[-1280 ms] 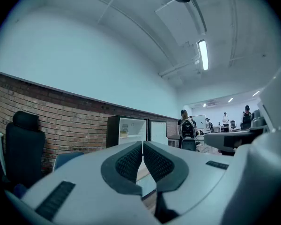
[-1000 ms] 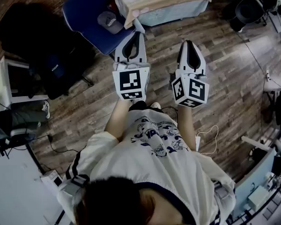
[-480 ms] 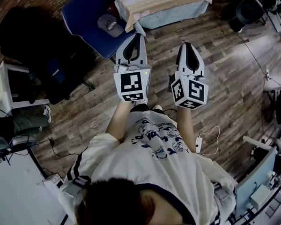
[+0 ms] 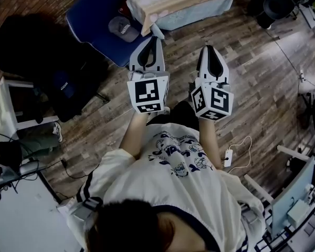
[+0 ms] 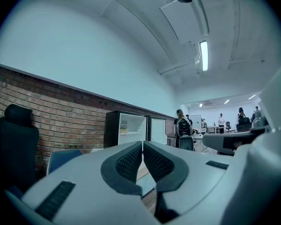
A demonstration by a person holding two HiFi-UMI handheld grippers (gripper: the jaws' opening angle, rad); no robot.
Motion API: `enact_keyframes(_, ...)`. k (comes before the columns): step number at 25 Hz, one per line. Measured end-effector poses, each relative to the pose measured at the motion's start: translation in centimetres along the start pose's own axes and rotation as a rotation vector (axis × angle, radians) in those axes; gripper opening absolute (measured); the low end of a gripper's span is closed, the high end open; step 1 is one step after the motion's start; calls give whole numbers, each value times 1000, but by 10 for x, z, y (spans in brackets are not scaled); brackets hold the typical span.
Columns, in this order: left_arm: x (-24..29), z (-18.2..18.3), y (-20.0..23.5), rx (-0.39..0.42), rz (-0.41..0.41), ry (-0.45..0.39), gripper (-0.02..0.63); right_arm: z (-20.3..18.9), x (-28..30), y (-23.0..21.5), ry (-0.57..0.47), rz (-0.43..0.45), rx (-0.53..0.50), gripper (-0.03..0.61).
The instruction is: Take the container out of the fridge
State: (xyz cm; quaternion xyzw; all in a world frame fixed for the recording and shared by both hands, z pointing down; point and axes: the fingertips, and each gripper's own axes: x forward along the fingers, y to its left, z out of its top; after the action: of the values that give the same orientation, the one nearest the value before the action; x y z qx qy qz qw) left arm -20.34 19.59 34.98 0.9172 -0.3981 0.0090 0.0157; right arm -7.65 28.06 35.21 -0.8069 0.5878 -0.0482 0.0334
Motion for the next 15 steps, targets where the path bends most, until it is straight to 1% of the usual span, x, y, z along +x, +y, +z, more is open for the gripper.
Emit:
enact_keyframes(7, 22, -8, 5, 0, 8, 16, 23, -5, 26, -10, 13, -2, 19, 48)
enact_keyframes(15, 74, -10, 6, 3, 48, 17, 23, -7, 80, -32, 27, 41, 26, 48)
